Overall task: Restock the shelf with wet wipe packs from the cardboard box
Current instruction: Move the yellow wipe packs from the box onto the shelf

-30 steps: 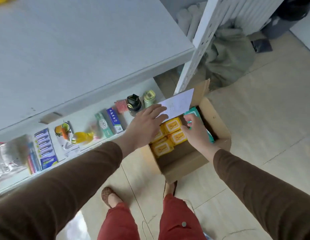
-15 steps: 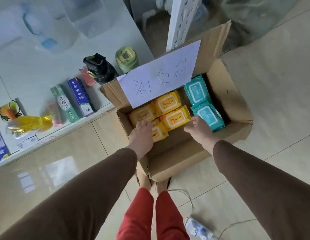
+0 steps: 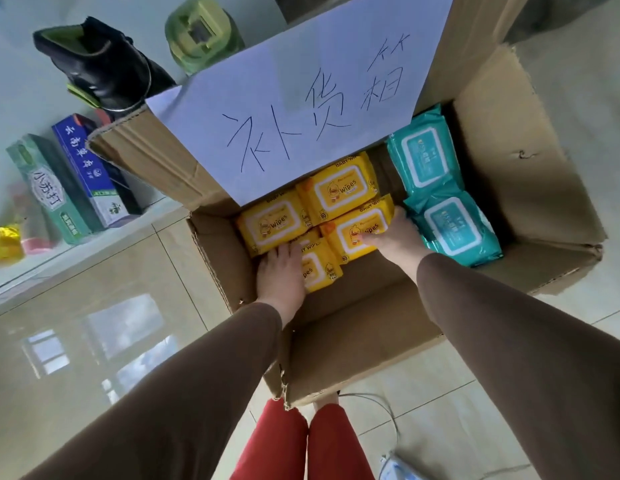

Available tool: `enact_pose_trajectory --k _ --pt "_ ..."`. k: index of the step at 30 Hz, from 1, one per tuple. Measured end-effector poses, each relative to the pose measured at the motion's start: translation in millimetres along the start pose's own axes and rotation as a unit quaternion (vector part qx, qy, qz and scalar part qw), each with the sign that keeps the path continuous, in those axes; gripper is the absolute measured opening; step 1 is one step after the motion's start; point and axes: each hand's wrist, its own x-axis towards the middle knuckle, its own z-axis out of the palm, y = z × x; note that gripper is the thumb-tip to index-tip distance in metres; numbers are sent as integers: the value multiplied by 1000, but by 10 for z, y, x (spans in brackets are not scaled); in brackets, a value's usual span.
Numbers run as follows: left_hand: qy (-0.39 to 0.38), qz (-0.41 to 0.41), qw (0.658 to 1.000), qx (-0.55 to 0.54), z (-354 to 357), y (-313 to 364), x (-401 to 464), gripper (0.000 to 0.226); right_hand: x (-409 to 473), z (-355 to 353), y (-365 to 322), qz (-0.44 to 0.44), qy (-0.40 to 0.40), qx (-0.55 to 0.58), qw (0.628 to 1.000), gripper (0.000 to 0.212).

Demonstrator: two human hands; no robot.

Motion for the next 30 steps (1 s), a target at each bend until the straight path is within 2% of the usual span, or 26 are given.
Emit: enact_pose_trajectory --k 3,5,7,9,12,15,17,20,24,30 --pt "4 8 1000 22 38 -4 73 83 84 45 4 18 -1 1 1000 124" --pt "-6 3 999 32 20 6 102 87 75 61 -15 36 8 20 999 122" --pt "-24 -11 999 25 -14 15 108 84 25 69 -22 46 12 102 994 102" --pt "-45 -24 999 19 -73 8 94 73 -58 63 -14 33 4 184 982 76" --pt "-62 -36 997 0 -201 3 0 46 -280 -26 -32 4 0 233 972 68" --pt "-42 -44 997 -53 -449 29 -179 39 -616 -236 -110 -5 -8 255 967 52" --pt "-40 -48 994 -85 -727 17 -336 44 -919 -436 -226 5 -23 279 960 41" --pt "-35 -29 995 -93 -1315 -54 -666 60 -1475 -811 -480 -5 -42 302 952 41" --pt "1 -15 988 -156 -2242 -311 -1331 66 -2390 -1321 -977 -72 -46 308 948 41" --pt "60 -16 963 -262 -3499 -990 -2610 69 -3809 -1848 -1905 -192 -55 297 934 28"
